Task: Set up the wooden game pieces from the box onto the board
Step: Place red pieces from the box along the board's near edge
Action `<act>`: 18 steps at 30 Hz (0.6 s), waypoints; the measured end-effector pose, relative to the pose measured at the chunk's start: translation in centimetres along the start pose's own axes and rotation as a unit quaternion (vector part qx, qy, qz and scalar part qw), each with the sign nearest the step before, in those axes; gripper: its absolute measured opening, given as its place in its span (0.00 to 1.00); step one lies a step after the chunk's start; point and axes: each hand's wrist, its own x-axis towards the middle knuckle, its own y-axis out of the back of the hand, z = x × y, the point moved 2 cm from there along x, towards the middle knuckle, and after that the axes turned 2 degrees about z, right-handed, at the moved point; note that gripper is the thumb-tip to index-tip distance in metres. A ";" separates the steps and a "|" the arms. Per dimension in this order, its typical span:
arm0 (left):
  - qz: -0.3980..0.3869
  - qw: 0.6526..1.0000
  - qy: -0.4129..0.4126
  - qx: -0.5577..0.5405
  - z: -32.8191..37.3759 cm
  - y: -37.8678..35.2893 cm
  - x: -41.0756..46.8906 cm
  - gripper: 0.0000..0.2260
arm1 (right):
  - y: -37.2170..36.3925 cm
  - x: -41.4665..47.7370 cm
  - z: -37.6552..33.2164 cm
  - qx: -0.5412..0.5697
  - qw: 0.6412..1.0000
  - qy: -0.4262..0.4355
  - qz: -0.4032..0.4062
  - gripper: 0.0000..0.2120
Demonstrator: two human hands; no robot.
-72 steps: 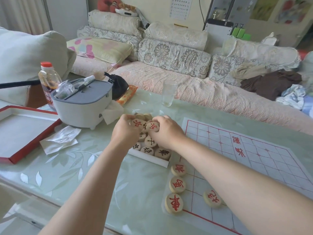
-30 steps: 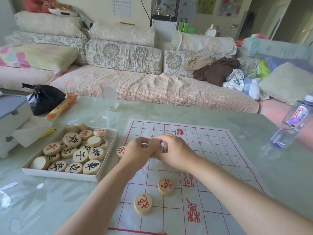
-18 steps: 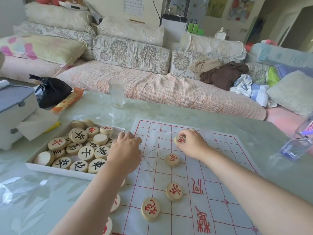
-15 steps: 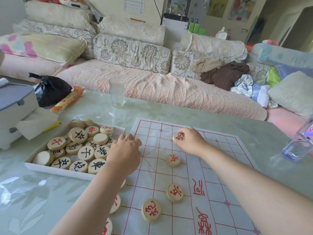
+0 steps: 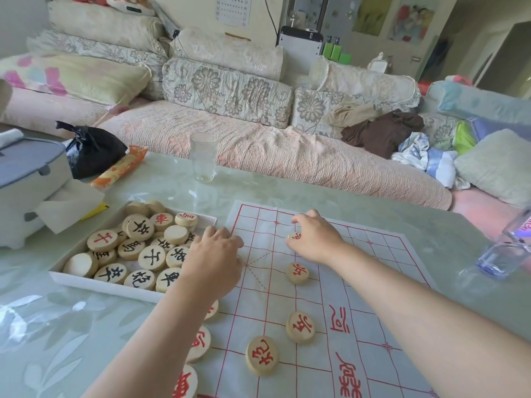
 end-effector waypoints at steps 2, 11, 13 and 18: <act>0.012 1.000 0.009 -0.007 -0.4 0.8 0.0 0.15 | 0.5 -0.2 -1.8 0.017 0.999 0.041 0.022 0.20; 0.038 0.996 0.076 -0.007 -7.0 4.2 -2.0 0.17 | 0.1 -0.2 -15.7 0.092 0.974 0.207 -0.008 0.13; 0.038 0.994 0.099 -0.006 -8.9 4.6 -2.8 0.16 | -0.6 0.4 -17.8 0.067 0.977 0.202 -0.013 0.16; 0.002 0.993 0.122 0.003 -12.0 5.1 -4.9 0.15 | -2.2 2.4 -20.4 -0.079 0.976 0.202 -0.018 0.22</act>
